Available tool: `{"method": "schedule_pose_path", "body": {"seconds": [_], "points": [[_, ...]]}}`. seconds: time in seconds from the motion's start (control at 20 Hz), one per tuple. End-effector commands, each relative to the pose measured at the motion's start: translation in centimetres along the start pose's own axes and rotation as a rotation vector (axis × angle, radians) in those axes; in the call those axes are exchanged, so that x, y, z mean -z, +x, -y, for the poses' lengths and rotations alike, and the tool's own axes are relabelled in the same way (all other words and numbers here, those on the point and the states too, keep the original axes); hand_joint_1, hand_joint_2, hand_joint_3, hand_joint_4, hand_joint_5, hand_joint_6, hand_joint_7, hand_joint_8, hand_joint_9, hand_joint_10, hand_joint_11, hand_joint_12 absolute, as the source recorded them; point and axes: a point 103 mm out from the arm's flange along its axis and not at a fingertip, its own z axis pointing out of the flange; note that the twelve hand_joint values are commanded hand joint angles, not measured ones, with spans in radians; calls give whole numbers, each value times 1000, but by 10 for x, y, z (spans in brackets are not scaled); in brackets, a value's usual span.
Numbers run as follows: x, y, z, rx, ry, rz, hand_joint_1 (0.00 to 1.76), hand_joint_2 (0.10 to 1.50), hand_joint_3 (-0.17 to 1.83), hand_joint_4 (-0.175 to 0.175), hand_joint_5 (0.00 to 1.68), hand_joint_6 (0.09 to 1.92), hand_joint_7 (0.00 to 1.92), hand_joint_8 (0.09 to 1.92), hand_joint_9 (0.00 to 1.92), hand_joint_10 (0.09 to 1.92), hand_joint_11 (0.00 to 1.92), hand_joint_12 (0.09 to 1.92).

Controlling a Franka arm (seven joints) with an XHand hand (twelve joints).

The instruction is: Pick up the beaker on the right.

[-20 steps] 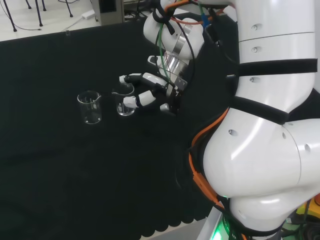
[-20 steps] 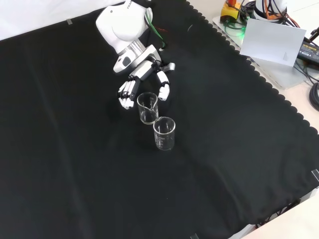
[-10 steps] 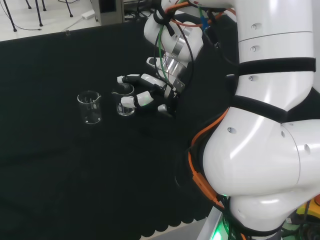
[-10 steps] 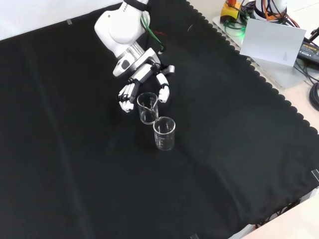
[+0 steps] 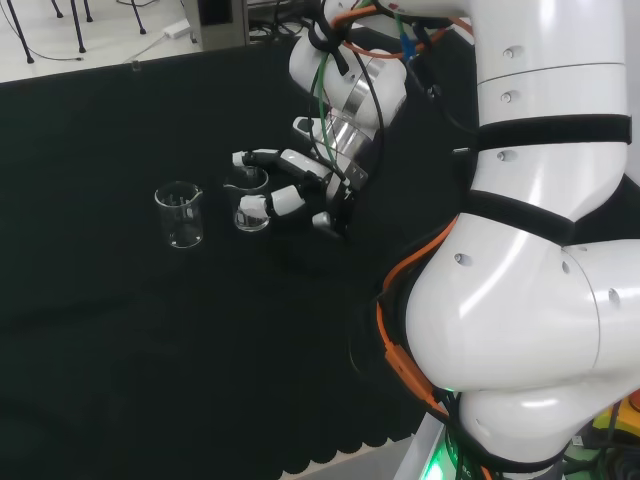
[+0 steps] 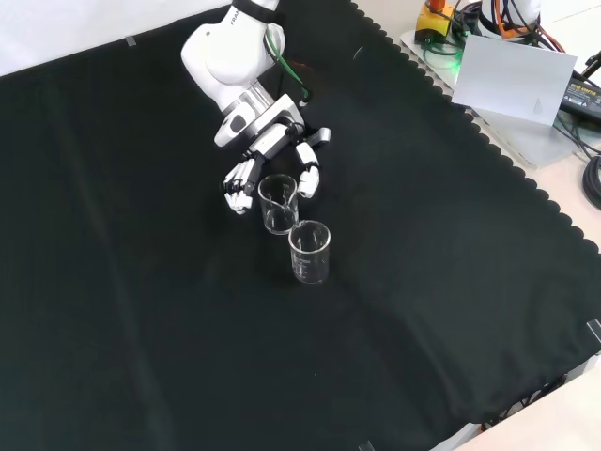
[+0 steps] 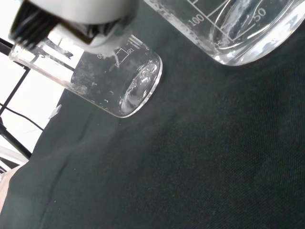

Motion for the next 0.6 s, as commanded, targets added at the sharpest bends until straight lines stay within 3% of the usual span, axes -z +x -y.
{"method": "schedule_pose_path", "body": {"seconds": [0.05, 0.6], "points": [[-3, -2, -2, -4, -5, -13, 928, 491, 739, -21, 385, 87, 207, 453, 310, 568, 0, 1081], [-7, 4, -11, 5, -28, -53, 934, 490, 745, -22, 405, 87, 242, 468, 327, 572, 0, 1101]]}}
